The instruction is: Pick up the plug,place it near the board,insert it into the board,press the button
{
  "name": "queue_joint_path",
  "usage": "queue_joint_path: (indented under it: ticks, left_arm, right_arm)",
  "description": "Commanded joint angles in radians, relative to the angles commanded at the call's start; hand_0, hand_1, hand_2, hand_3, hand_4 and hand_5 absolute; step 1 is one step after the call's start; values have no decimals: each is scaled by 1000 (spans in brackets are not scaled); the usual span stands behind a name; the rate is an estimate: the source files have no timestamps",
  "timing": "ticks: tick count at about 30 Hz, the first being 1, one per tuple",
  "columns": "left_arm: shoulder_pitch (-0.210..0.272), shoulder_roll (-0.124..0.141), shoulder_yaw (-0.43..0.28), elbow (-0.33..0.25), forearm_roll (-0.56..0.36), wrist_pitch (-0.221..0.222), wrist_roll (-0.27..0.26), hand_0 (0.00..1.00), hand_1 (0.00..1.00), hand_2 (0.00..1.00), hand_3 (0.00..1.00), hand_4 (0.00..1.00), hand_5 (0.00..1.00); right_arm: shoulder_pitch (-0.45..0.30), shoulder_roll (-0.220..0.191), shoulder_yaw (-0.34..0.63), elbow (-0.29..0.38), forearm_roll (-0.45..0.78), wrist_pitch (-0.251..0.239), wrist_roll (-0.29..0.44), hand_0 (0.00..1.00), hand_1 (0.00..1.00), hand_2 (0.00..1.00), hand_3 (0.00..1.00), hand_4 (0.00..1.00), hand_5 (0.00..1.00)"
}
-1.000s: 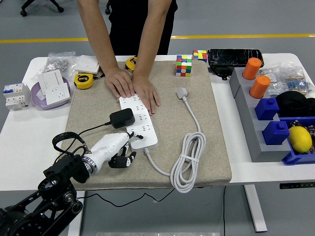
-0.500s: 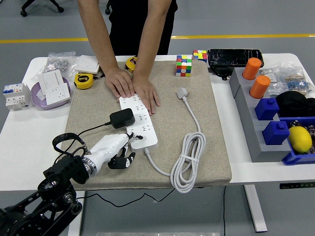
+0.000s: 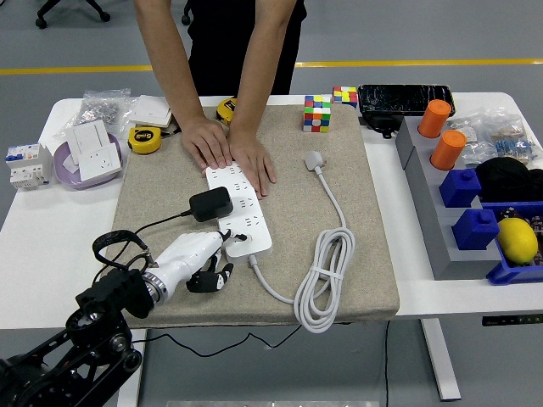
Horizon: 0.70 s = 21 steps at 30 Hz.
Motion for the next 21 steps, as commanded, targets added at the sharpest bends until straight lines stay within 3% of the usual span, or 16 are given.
queue_joint_path:
  ticks: [6, 12, 13, 17, 18, 19, 21]
  left_arm:
    - [7, 6, -32, -74, -33, -1, -10, 171, 32, 154, 809, 482, 2]
    - [0, 7, -76, -166, -149, 8, -47, 171, 32, 154, 791, 479, 2]
    - [-2, 6, -80, -168, -164, 13, -52, 213, 83, 196, 758, 484, 2]
    - [-28, -17, -116, -140, -281, 92, -123, 213, 83, 196, 758, 484, 2]
    - [-43, -30, -119, -115, -326, 128, -164, 213, 83, 196, 758, 484, 2]
    - [-55, -40, -117, -99, -372, 159, -204, 257, 194, 237, 553, 504, 2]
    - [-75, -57, -113, -79, -456, 189, -272, 257, 194, 237, 553, 504, 2]
  right_arm:
    - [0, 0, -1, 0, -1, 0, -1, 795, 703, 712, 752, 998, 998]
    - [0, 0, -3, 0, 1, 0, -1, 795, 703, 712, 752, 998, 998]
    - [0, 1, -3, 0, 0, 0, -1, 795, 703, 712, 752, 998, 998]
    - [0, 2, -8, 0, 5, -1, -1, 795, 703, 712, 752, 998, 998]
    - [1, 2, -10, 0, 5, 0, -1, 795, 703, 712, 752, 998, 998]
    - [1, 2, -11, 0, 5, 0, -1, 795, 703, 712, 752, 998, 998]
    - [1, 2, -12, 0, 9, -1, 0, 795, 703, 712, 752, 998, 998]
